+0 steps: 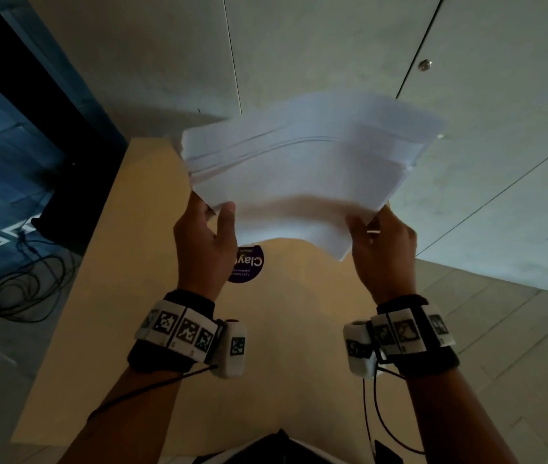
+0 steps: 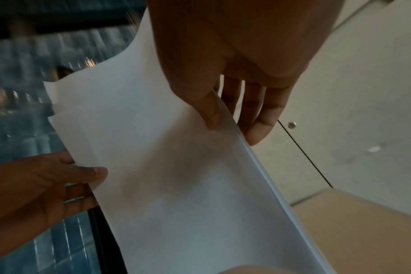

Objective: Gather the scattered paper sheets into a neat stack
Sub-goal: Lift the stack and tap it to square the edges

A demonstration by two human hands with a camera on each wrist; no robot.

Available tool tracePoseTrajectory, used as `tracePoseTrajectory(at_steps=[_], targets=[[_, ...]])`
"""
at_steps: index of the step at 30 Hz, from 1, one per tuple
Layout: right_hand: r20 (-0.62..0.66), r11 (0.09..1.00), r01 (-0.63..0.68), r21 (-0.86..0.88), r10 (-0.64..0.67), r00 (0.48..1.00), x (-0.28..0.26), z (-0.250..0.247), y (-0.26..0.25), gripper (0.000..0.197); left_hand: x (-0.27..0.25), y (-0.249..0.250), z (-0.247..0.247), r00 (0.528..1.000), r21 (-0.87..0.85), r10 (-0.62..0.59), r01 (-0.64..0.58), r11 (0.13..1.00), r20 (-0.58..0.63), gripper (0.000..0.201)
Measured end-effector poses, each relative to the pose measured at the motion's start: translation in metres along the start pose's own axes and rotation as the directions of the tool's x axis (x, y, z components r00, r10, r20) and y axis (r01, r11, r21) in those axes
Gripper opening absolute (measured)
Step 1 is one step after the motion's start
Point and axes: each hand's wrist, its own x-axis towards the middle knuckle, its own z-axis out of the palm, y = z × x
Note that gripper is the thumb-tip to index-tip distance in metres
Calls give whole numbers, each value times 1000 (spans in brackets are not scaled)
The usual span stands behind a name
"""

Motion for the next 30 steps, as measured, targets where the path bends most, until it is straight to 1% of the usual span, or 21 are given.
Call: tracePoseTrajectory(at_steps=[2,4,6,7,8,9,11,12,14,17,20,22,24,25,26,27,28,29,30], targets=[[-24,1000,26,4,-26,999,-2,-3,-4,14,-2,3,-4,1000,-18,25,-25,1000,-19,23],[27,1000,17,-26,-16,1000,-11,6,10,14,-11,-10,0,1000,41,-21,21,999,8,18],[174,996,-55,-74,67,982,-25,23,35,21,-26,-34,7,987,160,-129,113,981,95,12],[251,987,-117,-106,141,958,-31,31,49,25,-33,-47,11,974,194,-169,138,971,152,8],[299,975,-179,-134,212,930,-36,37,60,26,-40,-59,14,959,205,-199,157,966,202,7],[317,962,-221,-159,261,912,-39,40,66,24,-44,-67,17,945,208,-230,182,961,234,10],[325,956,-225,-190,278,904,-41,41,70,19,-47,-73,20,930,243,-283,226,943,234,22],[324,957,-210,-202,267,908,-40,39,67,17,-46,-72,21,935,254,-277,219,942,222,25],[301,964,-178,-197,232,925,-36,34,56,16,-41,-63,21,954,233,-213,162,959,210,24],[217,979,-127,-161,160,963,-22,21,35,13,-26,-35,15,980,190,-118,86,978,163,21],[99,991,0,-134,13,995,-6,6,9,13,-10,-5,8,996,114,-46,38,993,71,23],[23,994,58,-95,-57,998,-1,-3,-3,14,-6,3,2,1000,80,-4,3,997,11,24],[-11,992,76,-104,-77,997,-4,-5,-5,12,-8,2,1,1000,75,7,-5,997,-20,24],[7,991,64,-115,-64,998,-8,-2,-2,12,-12,-2,2,1000,87,-11,12,996,-7,25],[62,992,26,-122,-18,998,-13,3,6,13,-17,-11,5,998,106,-57,53,993,33,25],[138,991,-45,-125,62,988,-19,10,17,17,-22,-22,8,989,128,-122,110,986,85,26],[222,982,-134,-135,162,961,-24,18,31,23,-26,-37,13,967,141,-210,190,972,145,27],[289,969,-200,-142,234,928,-30,27,46,27,-30,-49,17,937,136,-290,267,954,194,29],[327,961,-234,-147,270,906,-34,33,58,28,-33,-59,19,913,142,-344,319,937,219,30]])
